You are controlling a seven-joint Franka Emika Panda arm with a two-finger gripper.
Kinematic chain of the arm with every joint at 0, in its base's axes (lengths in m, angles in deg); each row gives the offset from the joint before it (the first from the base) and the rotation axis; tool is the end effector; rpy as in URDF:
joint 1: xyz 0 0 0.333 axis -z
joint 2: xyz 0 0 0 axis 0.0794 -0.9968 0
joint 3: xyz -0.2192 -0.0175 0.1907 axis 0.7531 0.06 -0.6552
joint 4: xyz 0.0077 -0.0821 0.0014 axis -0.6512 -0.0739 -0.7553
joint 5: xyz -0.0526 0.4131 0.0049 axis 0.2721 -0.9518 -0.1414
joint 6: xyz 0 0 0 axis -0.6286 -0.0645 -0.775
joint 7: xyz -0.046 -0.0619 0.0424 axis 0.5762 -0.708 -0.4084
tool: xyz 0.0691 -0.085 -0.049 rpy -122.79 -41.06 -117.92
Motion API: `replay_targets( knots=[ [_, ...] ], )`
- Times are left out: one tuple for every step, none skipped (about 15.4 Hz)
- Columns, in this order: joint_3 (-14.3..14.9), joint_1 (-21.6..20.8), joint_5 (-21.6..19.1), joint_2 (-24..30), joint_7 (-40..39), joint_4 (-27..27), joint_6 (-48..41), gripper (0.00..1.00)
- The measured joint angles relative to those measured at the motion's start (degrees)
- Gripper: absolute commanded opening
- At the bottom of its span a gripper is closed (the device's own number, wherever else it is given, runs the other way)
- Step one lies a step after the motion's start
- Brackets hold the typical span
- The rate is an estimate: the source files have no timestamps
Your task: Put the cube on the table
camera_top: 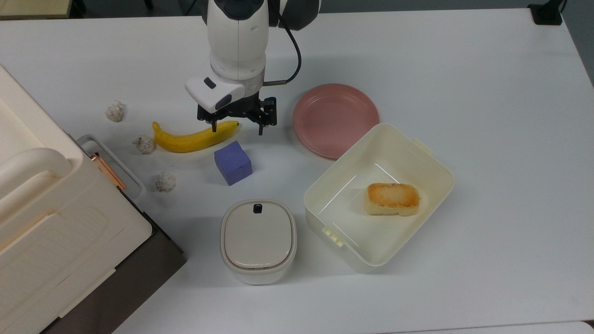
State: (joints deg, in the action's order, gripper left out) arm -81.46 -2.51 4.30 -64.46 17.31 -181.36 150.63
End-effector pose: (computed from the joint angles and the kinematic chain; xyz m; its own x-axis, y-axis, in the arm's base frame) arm 0.6436 -0.0049 0.3405 0.9987 0.0055 0.0502 -0.0006 -0.9925 0.1222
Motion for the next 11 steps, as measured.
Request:
replay_targets(
  knots=[
    [-0.07,0.01,0.00,0.55,0.00,0.10,-0.56,1.00],
    [-0.21,0.10,0.00,1.49,0.00,0.20,-1.87,1.00],
    [-0.37,0.35,0.00,2.77,0.00,0.35,-3.51,1.00],
    [-0.55,0.85,0.00,4.45,0.00,0.52,-5.41,1.00],
    [-0.64,1.38,0.00,6.24,0.00,0.62,-6.96,1.00],
    [-0.70,1.97,0.00,8.08,0.00,0.67,-8.09,1.00],
    [-0.75,2.58,0.00,9.66,0.00,0.67,-8.72,1.00],
    [-0.79,3.23,0.00,11.05,0.00,0.64,-9.05,1.00],
    [-0.82,3.79,0.00,12.13,0.00,0.62,-9.12,1.00],
    [-0.83,4.13,0.00,12.91,0.00,0.63,-9.12,1.00],
    [-0.85,4.32,-0.08,13.49,0.00,0.67,-9.19,1.00]
  ],
)
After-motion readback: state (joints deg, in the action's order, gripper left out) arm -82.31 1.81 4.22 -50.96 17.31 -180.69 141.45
